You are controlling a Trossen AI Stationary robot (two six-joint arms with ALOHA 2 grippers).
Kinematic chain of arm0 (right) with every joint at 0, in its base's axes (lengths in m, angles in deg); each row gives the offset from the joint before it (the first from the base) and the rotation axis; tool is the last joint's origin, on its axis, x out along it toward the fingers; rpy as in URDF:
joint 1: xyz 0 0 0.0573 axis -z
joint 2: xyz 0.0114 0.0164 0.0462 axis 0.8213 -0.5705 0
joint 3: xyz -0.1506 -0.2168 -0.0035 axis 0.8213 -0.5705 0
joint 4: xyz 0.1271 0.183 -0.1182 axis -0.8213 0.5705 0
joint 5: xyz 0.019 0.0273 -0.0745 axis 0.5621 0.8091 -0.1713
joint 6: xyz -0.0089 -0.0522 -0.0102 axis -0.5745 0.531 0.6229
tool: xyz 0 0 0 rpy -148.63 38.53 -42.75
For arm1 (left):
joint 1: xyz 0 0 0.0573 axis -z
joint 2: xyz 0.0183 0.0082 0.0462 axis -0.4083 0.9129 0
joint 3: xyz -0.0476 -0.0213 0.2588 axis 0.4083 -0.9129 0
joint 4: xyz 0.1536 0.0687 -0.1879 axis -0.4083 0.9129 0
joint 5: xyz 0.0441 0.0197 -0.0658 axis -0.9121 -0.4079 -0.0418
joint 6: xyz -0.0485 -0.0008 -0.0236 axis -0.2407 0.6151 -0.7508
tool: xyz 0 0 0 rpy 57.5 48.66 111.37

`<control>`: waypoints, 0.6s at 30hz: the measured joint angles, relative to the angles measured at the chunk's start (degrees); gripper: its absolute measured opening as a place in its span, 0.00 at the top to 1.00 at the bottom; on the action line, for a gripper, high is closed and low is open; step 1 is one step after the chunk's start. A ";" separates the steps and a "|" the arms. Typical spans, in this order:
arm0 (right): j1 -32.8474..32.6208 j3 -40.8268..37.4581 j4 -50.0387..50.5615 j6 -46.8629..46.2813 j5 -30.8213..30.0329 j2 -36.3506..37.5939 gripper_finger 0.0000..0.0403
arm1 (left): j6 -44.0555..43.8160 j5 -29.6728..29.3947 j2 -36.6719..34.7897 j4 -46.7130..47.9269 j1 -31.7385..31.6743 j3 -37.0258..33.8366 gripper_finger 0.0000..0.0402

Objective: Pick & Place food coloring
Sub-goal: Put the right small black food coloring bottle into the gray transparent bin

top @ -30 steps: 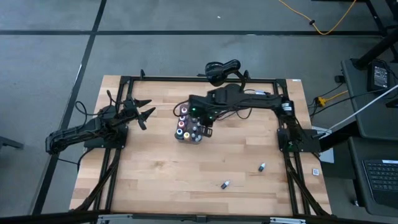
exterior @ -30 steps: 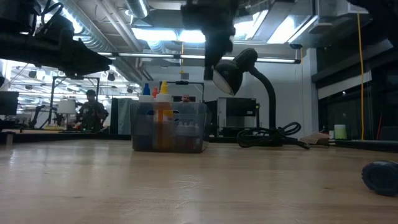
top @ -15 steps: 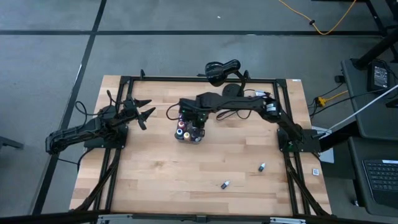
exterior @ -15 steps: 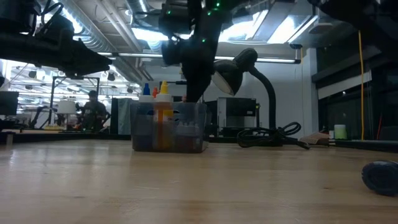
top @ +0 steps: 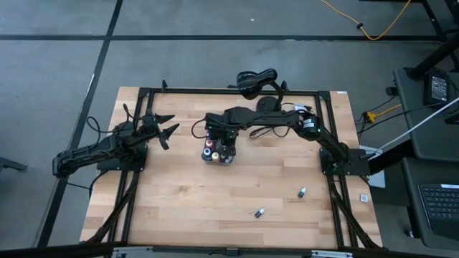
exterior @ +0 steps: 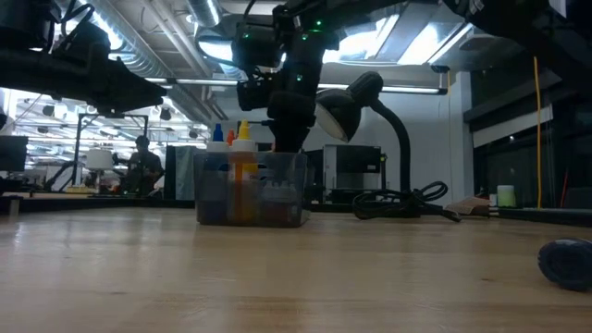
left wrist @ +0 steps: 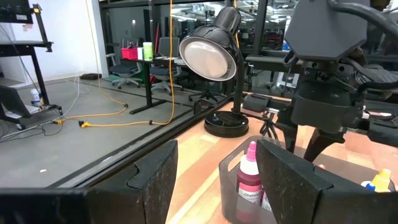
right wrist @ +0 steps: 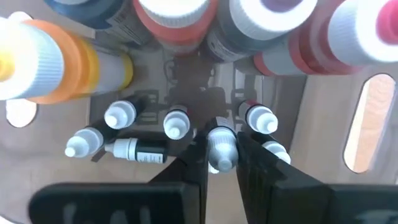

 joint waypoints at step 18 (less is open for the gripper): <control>0.09 -0.04 -1.68 2.01 0.04 -3.35 0.84 | 0.00 -0.01 0.00 0.02 -0.01 0.00 0.47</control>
